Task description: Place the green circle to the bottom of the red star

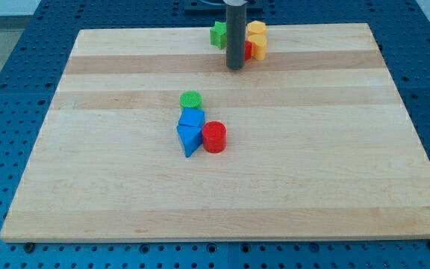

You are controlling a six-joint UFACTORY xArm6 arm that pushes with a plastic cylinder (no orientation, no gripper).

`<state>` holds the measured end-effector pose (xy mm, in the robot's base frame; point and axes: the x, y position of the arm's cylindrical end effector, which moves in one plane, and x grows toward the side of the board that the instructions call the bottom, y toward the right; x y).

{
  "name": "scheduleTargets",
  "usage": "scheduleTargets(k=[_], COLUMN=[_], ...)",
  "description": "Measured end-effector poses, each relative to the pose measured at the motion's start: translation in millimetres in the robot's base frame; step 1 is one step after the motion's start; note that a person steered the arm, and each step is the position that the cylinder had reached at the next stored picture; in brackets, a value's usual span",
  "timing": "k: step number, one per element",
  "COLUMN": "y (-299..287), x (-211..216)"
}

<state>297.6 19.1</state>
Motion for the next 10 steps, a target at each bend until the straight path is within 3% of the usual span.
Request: scheduleTargets(k=[2, 5, 6, 7, 10], y=[-9.3, -106.0, -112.9, -112.9, -51.7], x=[0.7, 70.9, 98.1, 123.0, 119.1])
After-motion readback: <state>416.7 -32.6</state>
